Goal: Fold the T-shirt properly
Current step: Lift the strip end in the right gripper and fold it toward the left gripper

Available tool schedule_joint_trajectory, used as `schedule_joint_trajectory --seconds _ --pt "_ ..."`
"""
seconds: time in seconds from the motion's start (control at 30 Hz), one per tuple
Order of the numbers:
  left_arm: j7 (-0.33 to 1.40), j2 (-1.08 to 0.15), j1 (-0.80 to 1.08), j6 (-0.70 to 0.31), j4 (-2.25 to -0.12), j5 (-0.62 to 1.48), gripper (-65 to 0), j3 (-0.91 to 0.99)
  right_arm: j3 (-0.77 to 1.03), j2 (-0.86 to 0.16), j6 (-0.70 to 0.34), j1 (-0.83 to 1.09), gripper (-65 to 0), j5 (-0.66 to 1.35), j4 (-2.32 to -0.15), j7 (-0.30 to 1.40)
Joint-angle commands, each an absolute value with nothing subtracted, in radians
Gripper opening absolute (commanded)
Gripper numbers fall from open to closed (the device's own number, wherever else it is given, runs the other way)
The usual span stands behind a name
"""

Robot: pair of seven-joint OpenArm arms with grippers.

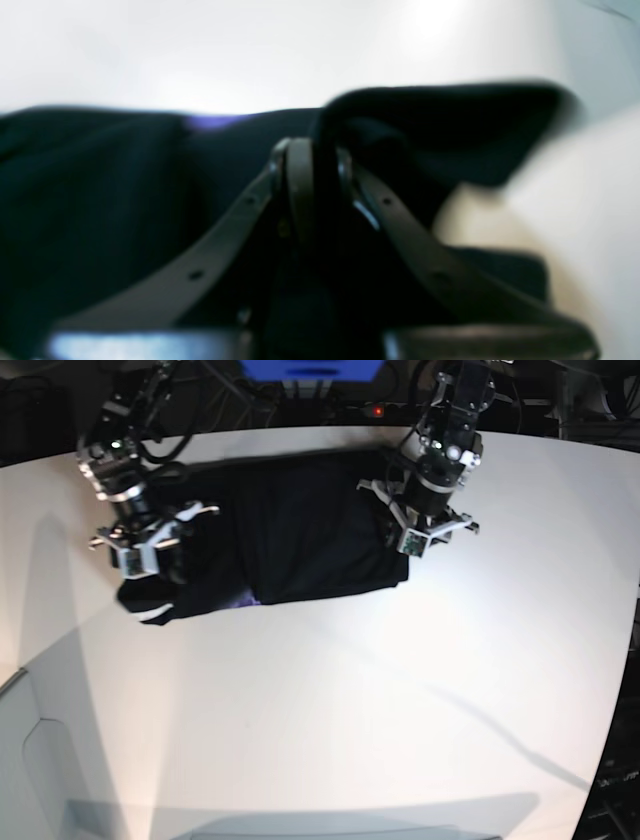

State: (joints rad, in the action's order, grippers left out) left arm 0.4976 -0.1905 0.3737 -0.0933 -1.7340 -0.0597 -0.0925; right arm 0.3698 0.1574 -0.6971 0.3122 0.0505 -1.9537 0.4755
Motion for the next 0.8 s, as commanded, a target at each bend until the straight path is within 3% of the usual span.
schedule_joint_trajectory --seconds 0.0,0.33,0.6,0.77 --pt "0.496 -0.194 0.374 -0.084 -1.747 -0.064 -40.8 -0.09 0.318 0.157 -0.698 0.325 -65.0 0.102 -1.989 0.435" --pt "0.498 -0.194 0.374 -0.082 -1.747 -0.071 -40.8 -0.09 -0.134 0.157 -0.698 0.343 -65.0 0.113 -1.969 0.443" --pt "0.498 -0.193 0.38 -0.082 -1.761 -0.067 -40.8 -0.09 -0.216 0.119 -0.698 0.325 -65.0 0.113 -1.788 0.433" --pt "0.498 -0.193 0.401 -0.082 -1.853 -0.065 -40.8 -0.082 -0.214 0.113 -0.698 0.318 -65.0 0.116 -1.784 0.433"
